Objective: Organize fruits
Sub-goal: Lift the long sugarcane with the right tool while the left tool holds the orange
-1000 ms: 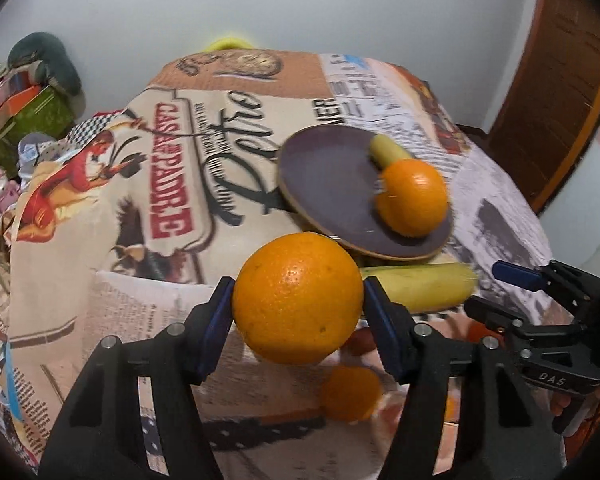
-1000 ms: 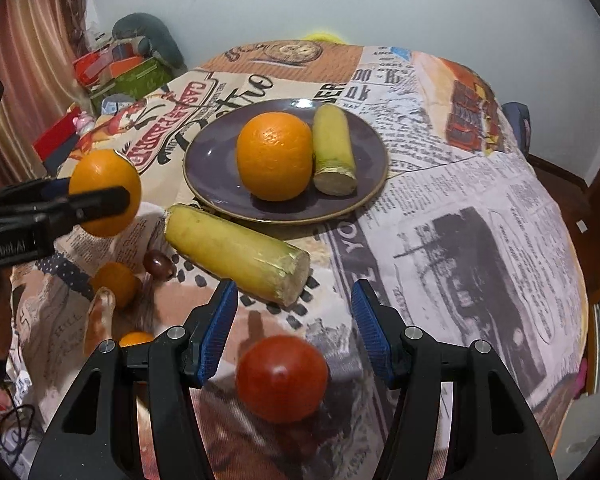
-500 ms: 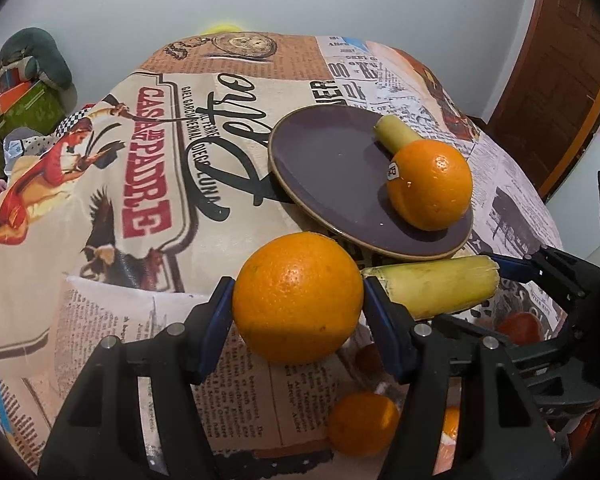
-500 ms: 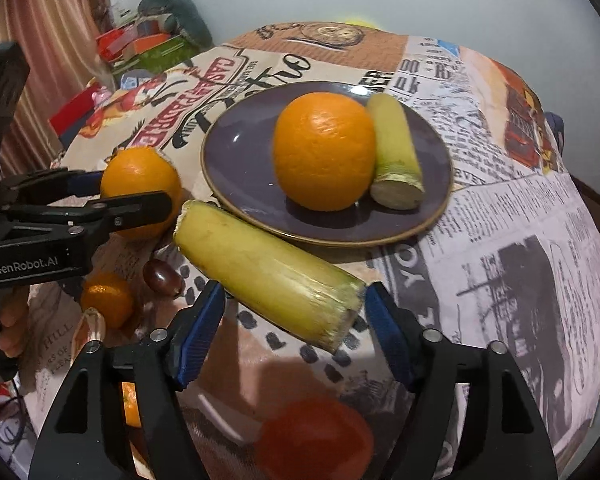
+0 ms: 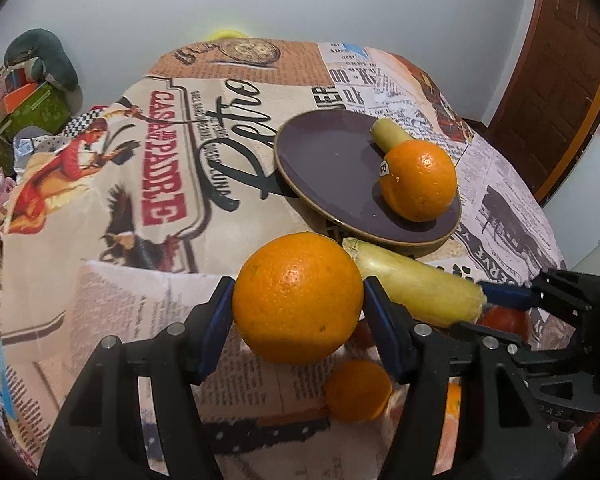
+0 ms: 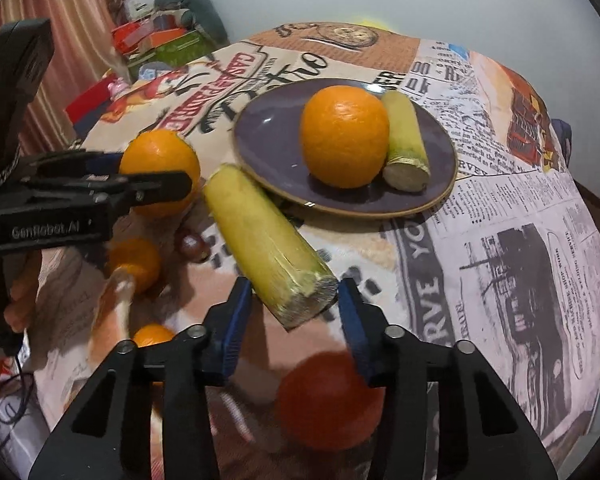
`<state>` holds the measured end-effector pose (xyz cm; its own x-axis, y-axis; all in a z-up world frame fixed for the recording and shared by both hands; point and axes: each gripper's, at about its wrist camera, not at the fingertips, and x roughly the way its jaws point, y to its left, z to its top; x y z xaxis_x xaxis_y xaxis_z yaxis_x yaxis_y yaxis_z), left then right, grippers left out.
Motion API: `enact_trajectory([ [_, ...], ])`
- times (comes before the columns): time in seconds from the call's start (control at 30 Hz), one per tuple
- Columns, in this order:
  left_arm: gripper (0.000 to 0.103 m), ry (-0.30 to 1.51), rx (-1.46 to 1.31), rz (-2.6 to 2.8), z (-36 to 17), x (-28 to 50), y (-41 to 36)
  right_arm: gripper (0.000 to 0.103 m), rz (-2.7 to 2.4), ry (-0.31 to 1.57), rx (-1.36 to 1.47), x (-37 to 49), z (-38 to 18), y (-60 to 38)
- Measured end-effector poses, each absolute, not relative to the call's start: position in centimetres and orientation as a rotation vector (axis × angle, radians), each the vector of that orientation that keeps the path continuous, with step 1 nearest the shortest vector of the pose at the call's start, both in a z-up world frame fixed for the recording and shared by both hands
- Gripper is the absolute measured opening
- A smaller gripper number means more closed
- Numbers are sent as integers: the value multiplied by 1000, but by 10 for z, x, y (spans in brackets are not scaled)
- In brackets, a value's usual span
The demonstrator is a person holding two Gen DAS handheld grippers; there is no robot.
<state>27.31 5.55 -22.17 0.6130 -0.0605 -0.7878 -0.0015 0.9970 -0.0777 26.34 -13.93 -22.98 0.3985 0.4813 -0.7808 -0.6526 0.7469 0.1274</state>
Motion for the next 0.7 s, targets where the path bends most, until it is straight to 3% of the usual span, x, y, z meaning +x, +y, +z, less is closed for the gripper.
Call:
enact_trajectory([
  [0.17,63,895,-89,-19,-212,259,65,32,807,910,-238,247,-222,-133],
  [0.7,63,904,-119,-10,-217,246,76,38,813,959,-201,276,-236,-108],
])
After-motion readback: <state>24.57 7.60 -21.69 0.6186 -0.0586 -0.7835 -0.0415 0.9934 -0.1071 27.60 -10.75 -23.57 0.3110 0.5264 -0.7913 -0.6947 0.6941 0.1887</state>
